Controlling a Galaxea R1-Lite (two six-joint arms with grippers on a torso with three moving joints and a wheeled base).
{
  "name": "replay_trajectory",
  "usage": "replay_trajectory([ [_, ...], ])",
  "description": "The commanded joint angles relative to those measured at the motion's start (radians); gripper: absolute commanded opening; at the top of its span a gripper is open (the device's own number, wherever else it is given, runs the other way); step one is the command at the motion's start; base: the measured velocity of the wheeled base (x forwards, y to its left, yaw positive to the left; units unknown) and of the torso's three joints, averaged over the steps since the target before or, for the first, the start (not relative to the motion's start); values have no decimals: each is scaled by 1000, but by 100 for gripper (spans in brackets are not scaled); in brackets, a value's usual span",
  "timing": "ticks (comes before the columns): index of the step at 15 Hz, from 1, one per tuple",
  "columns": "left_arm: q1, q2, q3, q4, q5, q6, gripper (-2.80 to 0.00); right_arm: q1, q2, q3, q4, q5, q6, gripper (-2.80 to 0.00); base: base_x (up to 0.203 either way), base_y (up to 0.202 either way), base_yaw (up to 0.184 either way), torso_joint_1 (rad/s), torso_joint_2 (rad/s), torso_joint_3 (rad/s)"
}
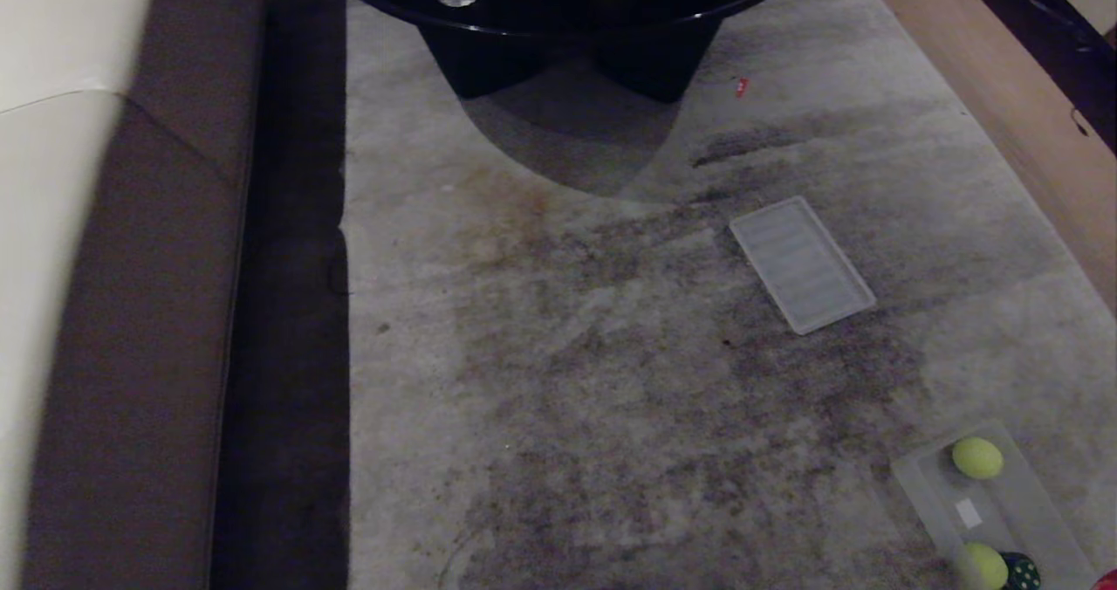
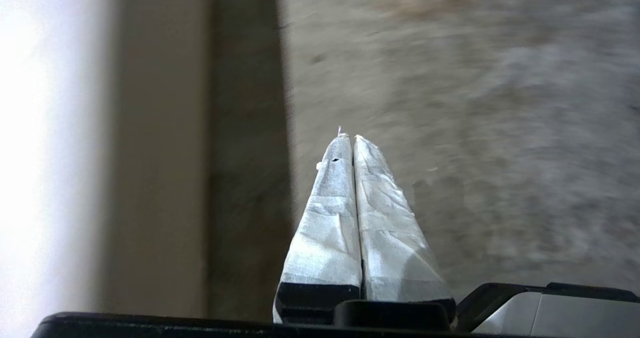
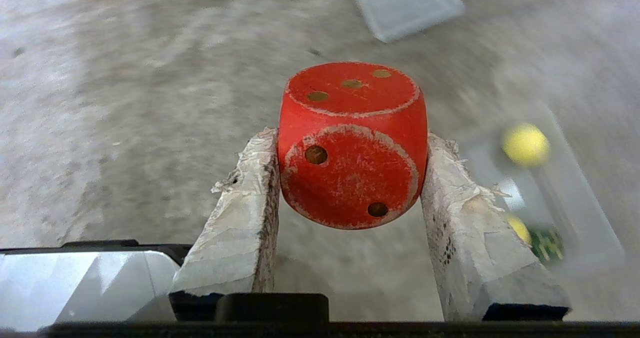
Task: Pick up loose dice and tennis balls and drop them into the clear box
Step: Put the toys in the box
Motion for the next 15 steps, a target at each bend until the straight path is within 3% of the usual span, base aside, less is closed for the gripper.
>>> replay_trajectory([
  [1,0,2,2,0,1,0,-280,-1,2,0,0,0,0,-280,-1,10,-162,2,0,4],
  [15,0,2,2,0,1,-3,-280,-1,2,0,0,-1,0,-280,1,10,-161,3,3,3],
])
